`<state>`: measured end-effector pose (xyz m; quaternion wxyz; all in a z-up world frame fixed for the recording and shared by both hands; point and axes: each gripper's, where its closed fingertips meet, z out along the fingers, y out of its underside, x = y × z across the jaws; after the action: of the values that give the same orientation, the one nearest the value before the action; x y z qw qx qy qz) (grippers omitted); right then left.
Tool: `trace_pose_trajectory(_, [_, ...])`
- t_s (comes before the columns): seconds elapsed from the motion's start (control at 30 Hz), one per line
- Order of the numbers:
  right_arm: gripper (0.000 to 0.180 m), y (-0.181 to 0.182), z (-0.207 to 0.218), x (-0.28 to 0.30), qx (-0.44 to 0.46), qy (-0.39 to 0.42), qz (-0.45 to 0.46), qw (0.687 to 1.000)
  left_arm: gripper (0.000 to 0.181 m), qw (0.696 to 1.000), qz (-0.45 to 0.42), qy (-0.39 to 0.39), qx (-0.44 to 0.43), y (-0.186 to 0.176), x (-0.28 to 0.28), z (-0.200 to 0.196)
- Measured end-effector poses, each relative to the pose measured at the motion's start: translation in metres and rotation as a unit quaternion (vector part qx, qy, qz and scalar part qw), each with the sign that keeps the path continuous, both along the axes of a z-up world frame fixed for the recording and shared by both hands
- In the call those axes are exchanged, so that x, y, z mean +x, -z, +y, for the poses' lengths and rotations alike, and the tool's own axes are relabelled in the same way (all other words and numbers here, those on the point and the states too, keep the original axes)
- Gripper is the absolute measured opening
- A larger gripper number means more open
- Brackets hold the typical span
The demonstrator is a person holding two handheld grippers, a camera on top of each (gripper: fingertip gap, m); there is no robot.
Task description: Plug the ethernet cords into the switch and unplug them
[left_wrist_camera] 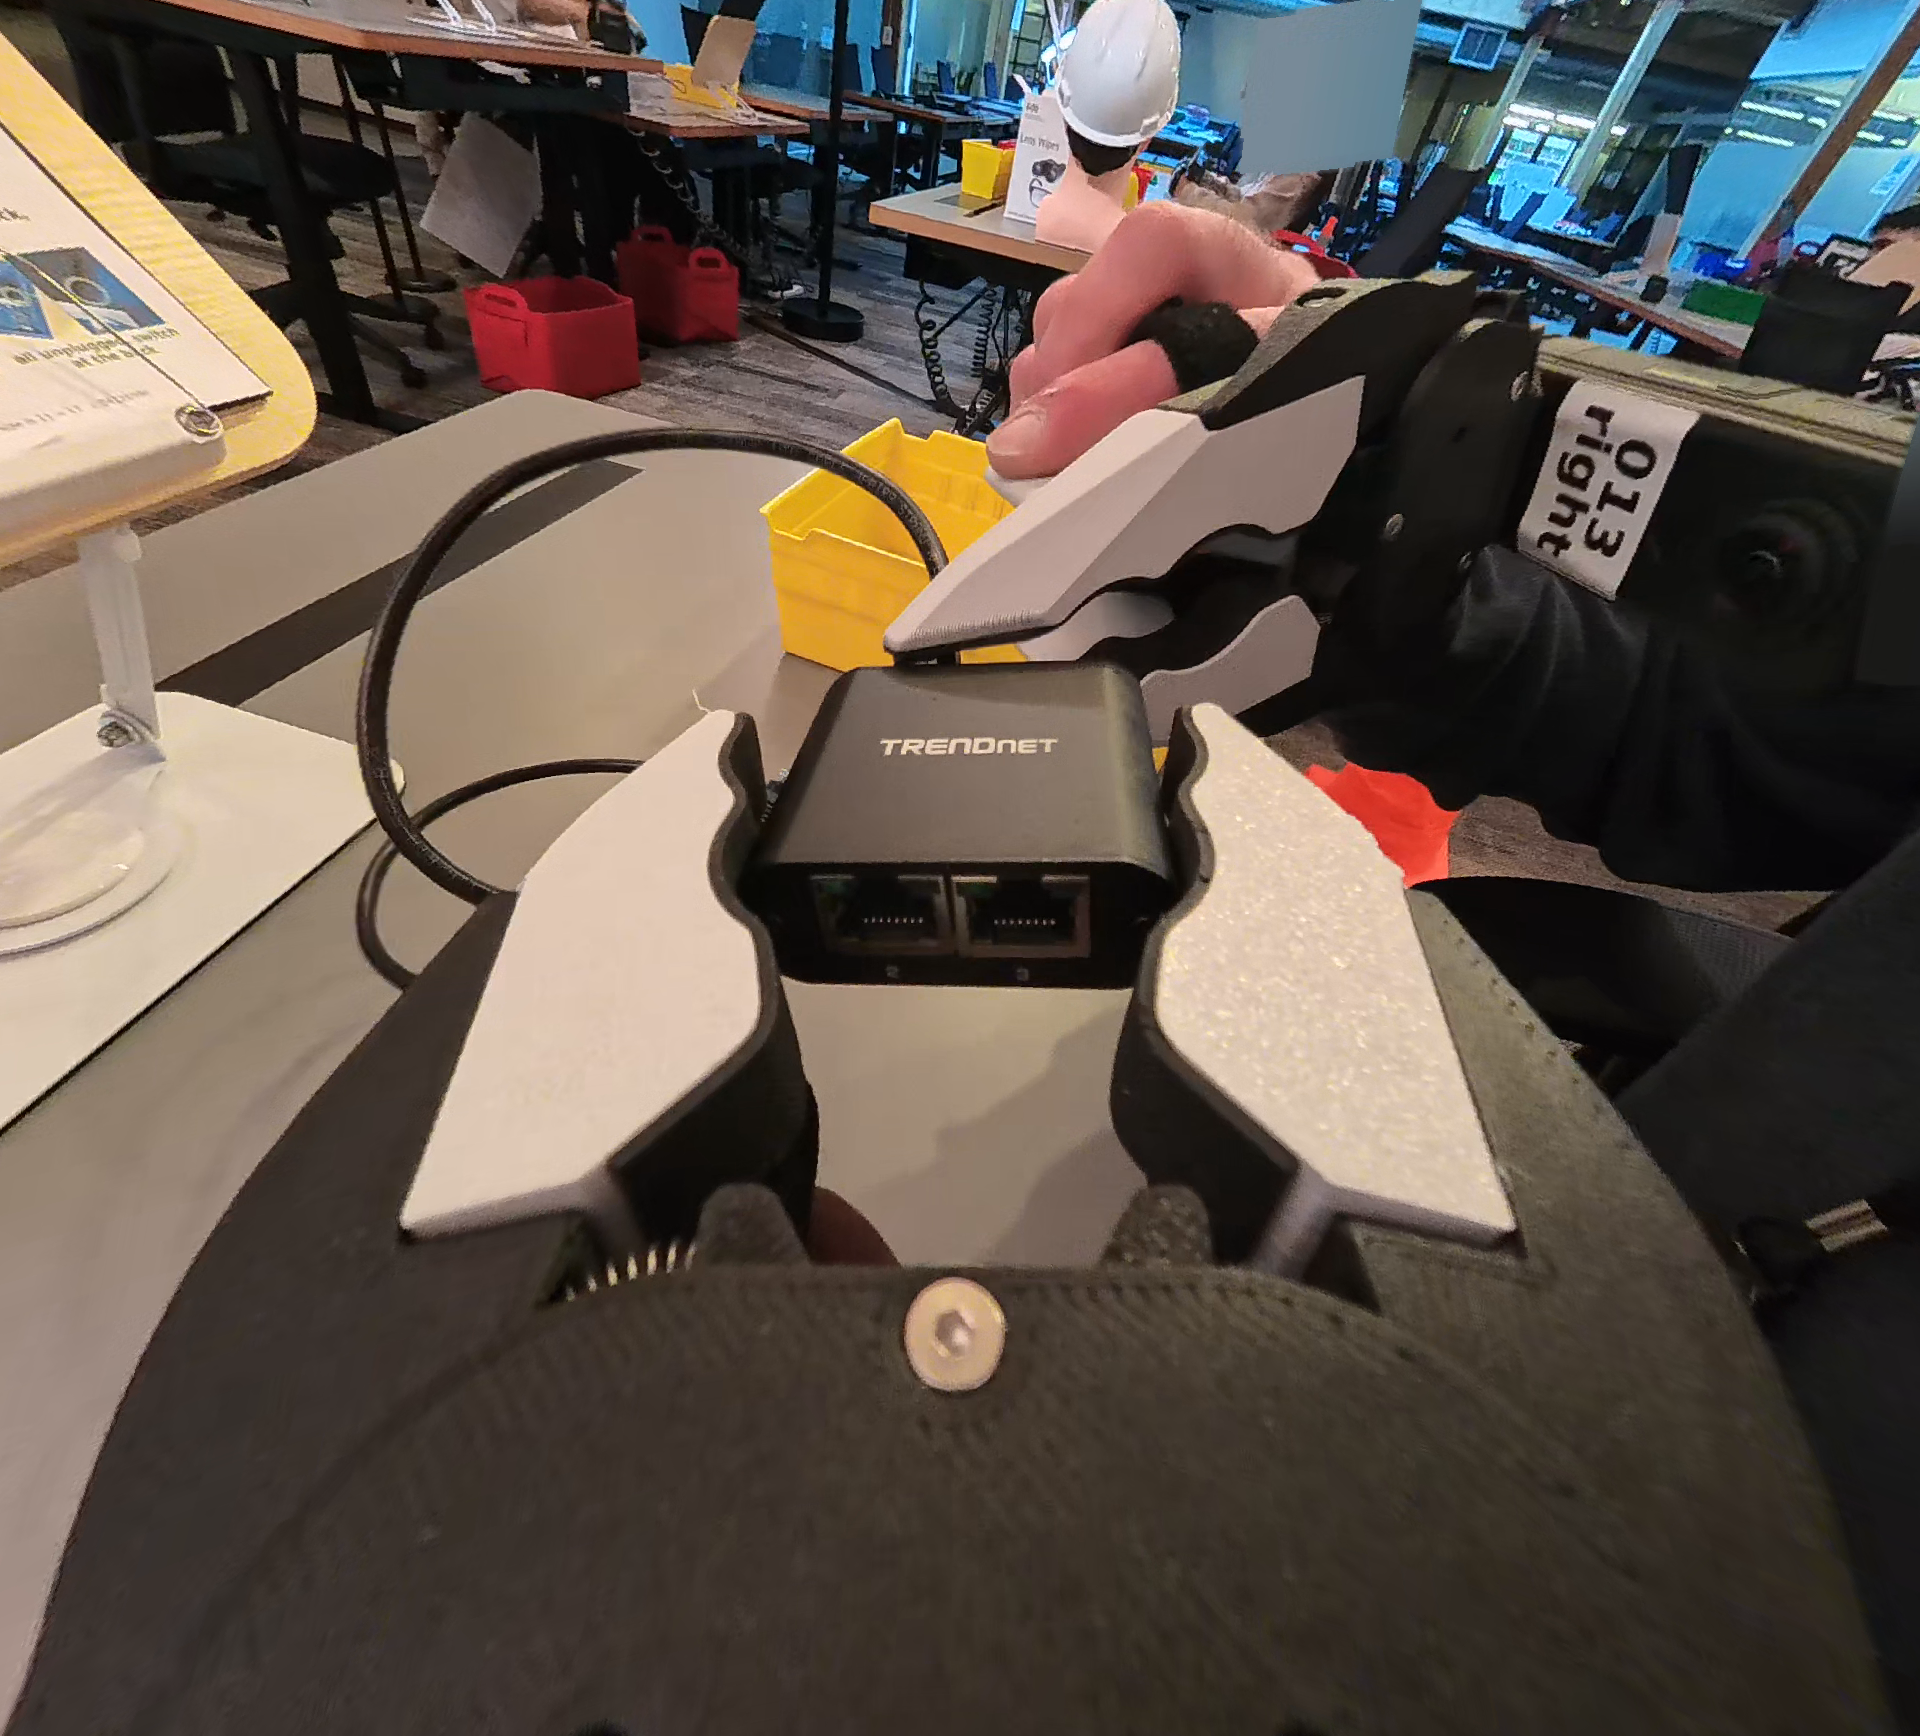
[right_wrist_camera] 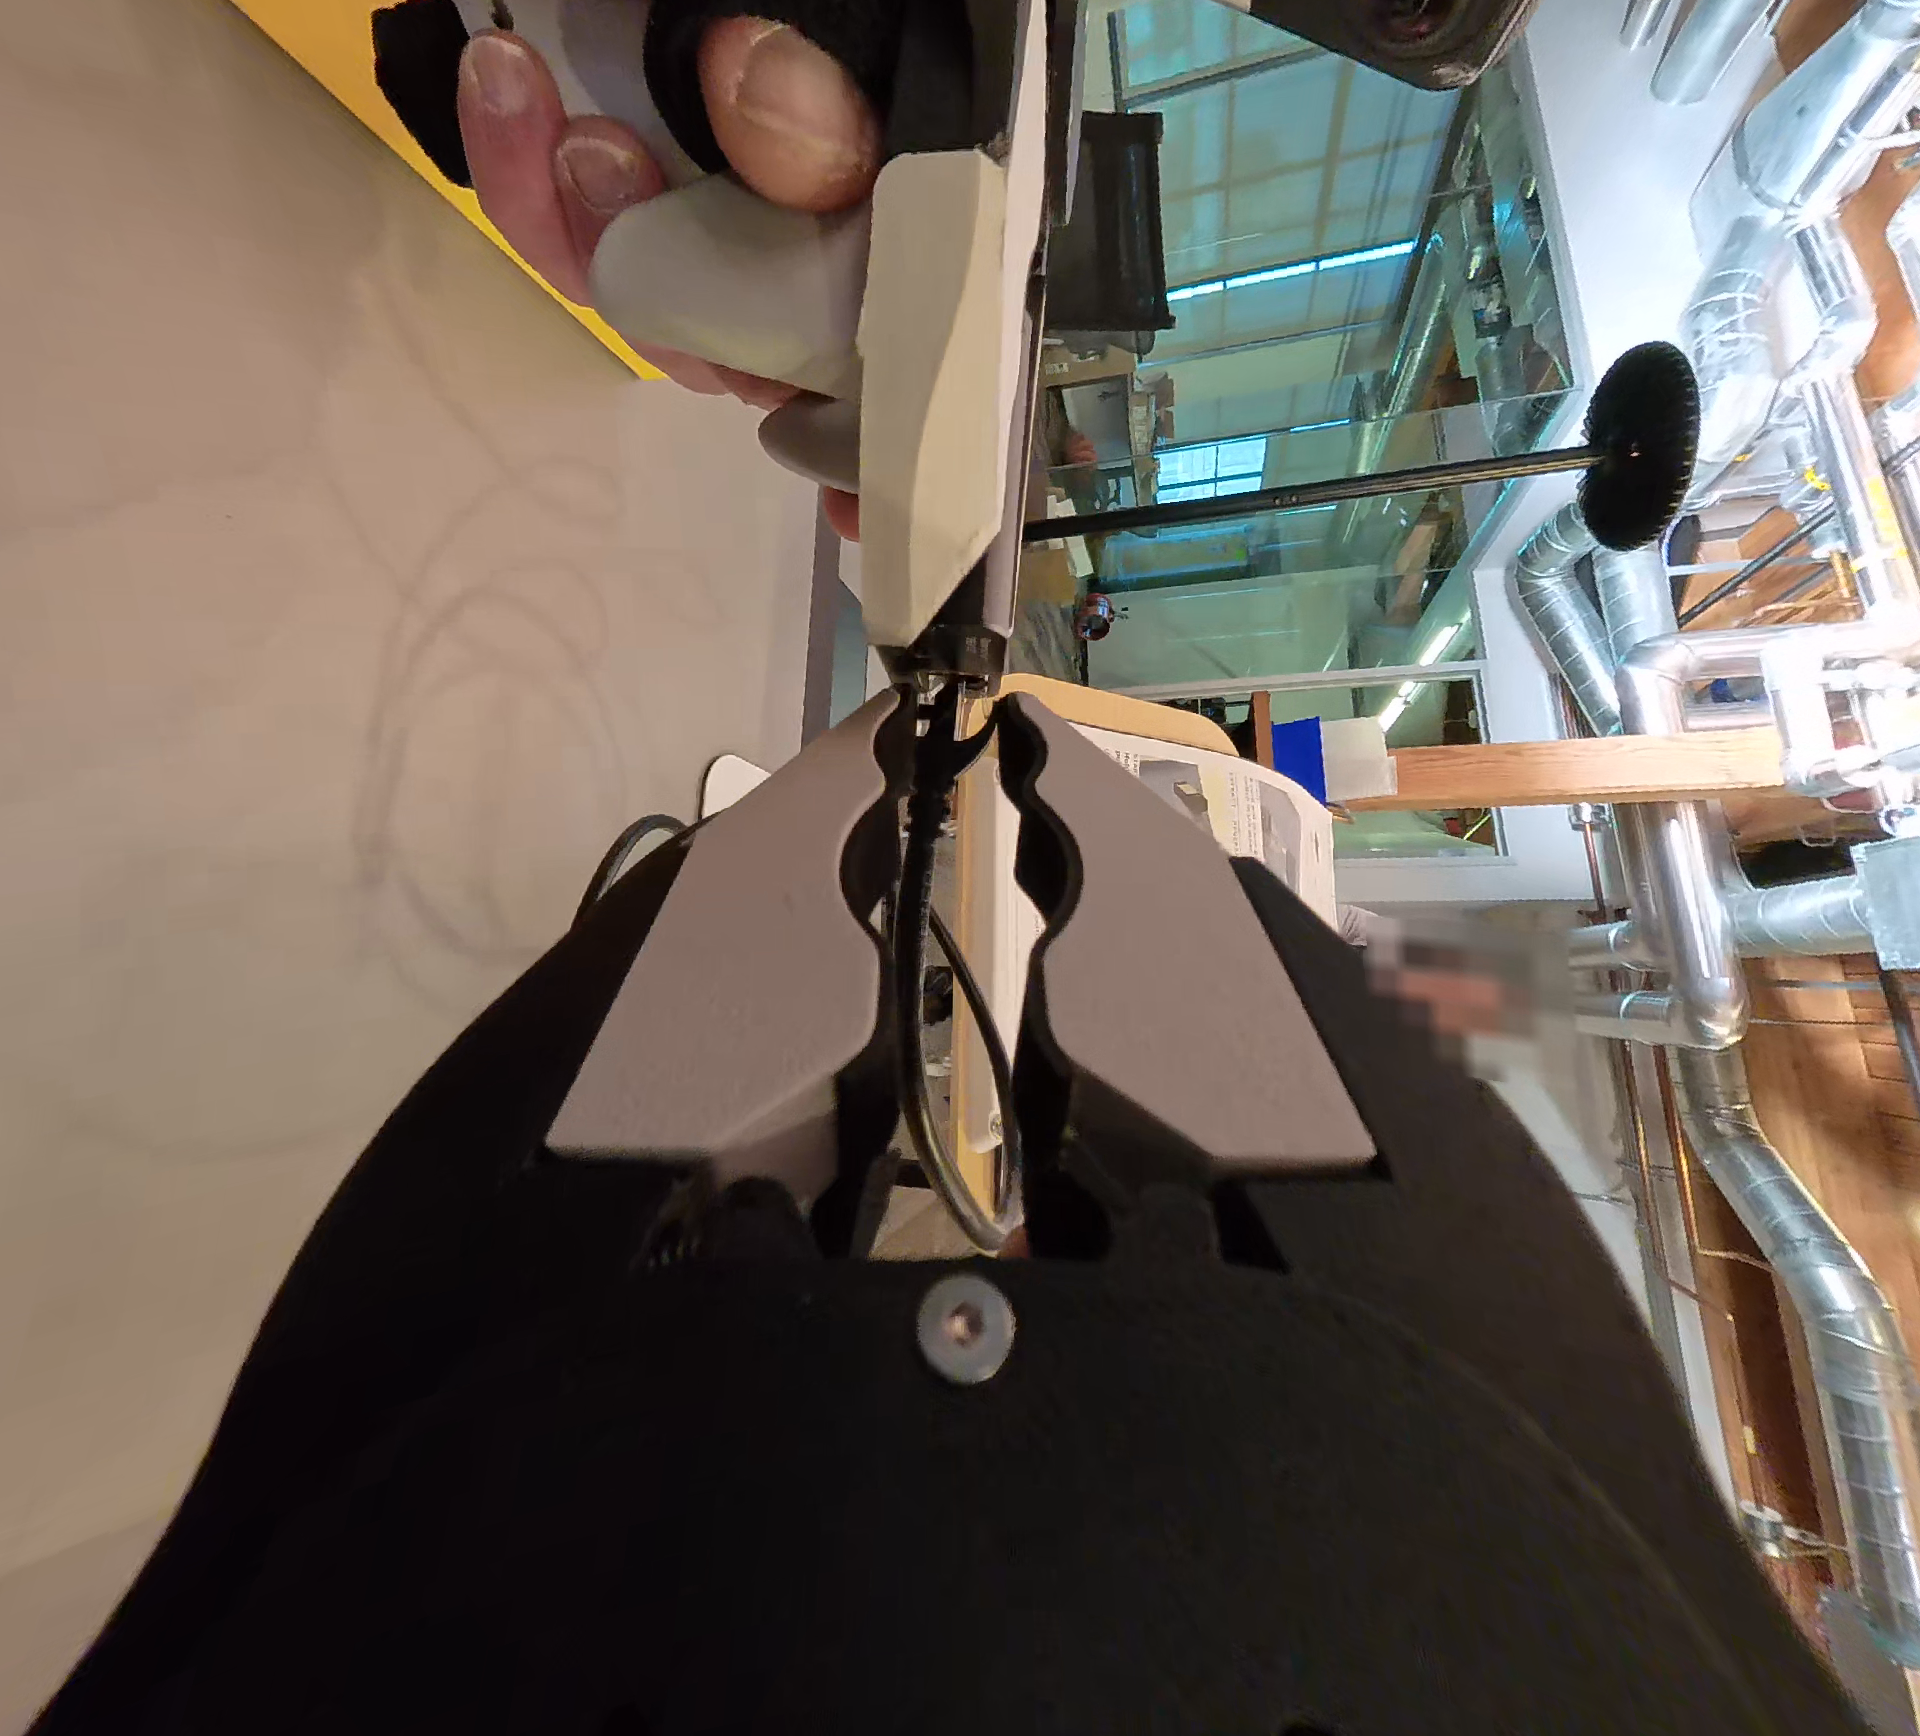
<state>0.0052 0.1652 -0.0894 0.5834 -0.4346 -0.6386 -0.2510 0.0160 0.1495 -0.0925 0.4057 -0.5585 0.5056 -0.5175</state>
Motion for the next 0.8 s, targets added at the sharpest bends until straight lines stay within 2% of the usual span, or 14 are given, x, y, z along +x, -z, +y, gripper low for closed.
trace_pose_trajectory(0.3, [0.011, 0.005, -0.002, 0.001, -0.039, 0.006, -0.029, 0.999, 0.074, 1.000, -0.005, 0.008, -0.014, 0.000, 0.001, -0.003])
trace_pose_trajectory(0.73, [0.010, 0.003, -0.012, 0.010, -0.030, 0.019, -0.043, 0.998, 0.074, 0.999, -0.021, 0.023, -0.025, -0.003, 0.007, -0.014])
trace_pose_trajectory(0.8, [0.009, 0.004, -0.009, 0.029, -0.024, 0.055, -0.063, 0.996, 0.074, 0.999, -0.043, -0.004, -0.029, -0.012, -0.005, 0.003])
